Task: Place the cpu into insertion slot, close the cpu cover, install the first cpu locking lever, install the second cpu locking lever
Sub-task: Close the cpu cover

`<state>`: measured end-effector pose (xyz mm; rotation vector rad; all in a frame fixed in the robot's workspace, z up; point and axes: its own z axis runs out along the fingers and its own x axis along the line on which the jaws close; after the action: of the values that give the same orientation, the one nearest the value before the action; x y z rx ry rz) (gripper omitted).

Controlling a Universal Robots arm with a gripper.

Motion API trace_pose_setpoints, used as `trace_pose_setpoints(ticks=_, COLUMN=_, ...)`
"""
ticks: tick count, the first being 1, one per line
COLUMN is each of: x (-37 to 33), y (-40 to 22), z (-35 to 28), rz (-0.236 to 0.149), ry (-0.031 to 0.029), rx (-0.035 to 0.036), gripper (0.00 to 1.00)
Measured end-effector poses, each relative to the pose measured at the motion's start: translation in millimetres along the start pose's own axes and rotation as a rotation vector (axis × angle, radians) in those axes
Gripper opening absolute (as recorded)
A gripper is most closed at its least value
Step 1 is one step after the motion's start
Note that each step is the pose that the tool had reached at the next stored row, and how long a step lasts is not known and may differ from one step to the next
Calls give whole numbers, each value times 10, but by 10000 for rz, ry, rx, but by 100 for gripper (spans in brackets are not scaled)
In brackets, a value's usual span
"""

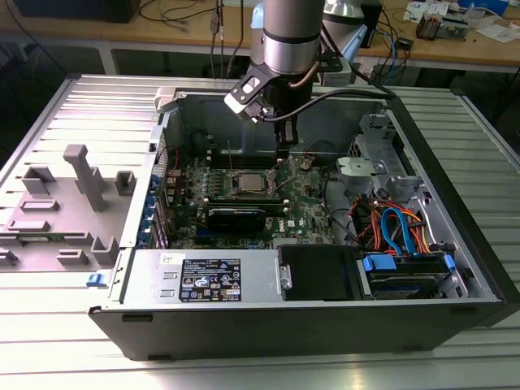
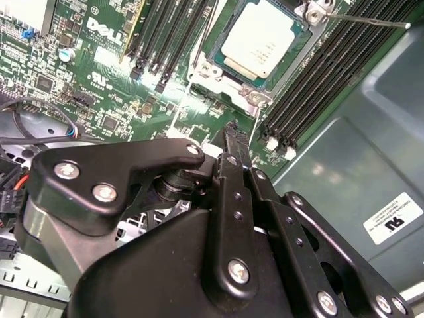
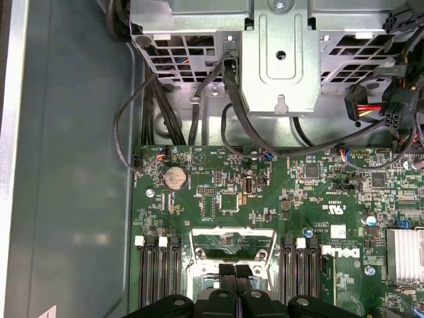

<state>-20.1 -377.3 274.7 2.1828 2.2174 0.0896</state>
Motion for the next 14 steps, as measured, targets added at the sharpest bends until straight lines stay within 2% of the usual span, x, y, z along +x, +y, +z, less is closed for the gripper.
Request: trace_pose_setpoints(ticks=14, x=0, y=24, z=2, rz=0, ry=0, rx=0, gripper=11)
